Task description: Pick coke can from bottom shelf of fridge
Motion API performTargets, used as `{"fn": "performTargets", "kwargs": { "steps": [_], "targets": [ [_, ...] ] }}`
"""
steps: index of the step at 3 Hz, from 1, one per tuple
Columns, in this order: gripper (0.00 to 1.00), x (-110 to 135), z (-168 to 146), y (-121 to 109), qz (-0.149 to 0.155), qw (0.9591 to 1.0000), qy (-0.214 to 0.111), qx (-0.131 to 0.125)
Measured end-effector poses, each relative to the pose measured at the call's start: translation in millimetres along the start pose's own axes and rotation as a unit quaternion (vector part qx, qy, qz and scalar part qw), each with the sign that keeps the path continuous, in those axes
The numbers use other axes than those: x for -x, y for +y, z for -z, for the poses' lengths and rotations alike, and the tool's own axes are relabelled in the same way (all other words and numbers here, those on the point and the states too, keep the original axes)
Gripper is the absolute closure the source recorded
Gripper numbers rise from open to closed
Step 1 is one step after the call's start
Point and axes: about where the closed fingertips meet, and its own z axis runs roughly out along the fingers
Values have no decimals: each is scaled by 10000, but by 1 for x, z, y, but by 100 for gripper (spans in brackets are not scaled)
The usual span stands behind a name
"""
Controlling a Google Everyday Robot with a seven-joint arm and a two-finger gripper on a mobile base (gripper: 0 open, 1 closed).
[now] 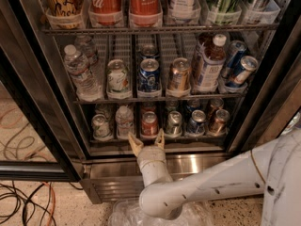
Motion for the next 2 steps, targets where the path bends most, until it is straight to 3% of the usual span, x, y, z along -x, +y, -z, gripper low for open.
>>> {"fn": "performTargets", "kwargs": {
  "steps": [2],
  "targets": [
    [23,1,-5,-2,106,9999,-61,-79]
  ]
}}
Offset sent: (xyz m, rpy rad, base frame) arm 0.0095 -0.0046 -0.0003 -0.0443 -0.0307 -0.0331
